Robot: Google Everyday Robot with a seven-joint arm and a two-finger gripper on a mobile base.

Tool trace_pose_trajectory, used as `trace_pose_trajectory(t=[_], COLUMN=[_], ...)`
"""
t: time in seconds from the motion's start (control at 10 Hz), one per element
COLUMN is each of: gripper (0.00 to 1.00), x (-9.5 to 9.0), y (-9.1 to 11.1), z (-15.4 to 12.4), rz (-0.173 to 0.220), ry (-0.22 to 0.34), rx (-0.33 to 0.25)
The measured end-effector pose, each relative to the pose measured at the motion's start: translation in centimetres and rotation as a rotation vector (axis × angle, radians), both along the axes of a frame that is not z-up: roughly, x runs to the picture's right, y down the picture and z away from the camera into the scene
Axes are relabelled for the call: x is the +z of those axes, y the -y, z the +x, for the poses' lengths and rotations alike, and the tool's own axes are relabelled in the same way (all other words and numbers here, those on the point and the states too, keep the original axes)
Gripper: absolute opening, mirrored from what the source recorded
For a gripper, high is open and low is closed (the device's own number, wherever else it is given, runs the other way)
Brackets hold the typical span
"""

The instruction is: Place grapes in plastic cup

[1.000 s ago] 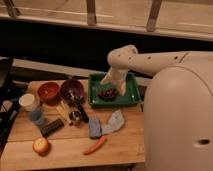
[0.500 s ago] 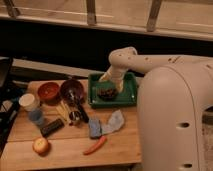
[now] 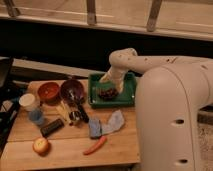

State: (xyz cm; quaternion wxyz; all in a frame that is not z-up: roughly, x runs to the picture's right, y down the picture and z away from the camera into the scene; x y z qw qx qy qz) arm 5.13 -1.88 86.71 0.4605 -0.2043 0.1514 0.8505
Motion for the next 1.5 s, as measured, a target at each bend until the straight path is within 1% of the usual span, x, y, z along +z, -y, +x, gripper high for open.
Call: trace_pose_trajectory(t=[0.1,0.4,0.6,0.8,0.9,1.0,1.1,1.2,1.4,1.5], gripper=[0.8,0.8,0.8,0.8,0.75,0.64,0.56,0.44,0.24,0.16], x=[0.8,2.6,4.8,6.5,7.0,7.0,7.0,7.0,6.9,6.9], y=[-0.5,-1.2,-2.8,-3.9,-4.2,-4.2,-4.3,-4.5,-5.0,-5.1], z=[0.1,0.1,-0.1,-0.8,-1.4,-1.6,-1.7,-1.9,-1.8,-1.8], rz=[-0.009,-0.033,-0.054,-0.07,-0.073,-0.07,-0.071,-0.074,-0.072,-0.072], ry=[0.004,0.022,0.048,0.07,0.081,0.088,0.093,0.102,0.103,0.101], rx=[0.006,0.018,0.052,0.065,0.062,0.061,0.063,0.066,0.078,0.086])
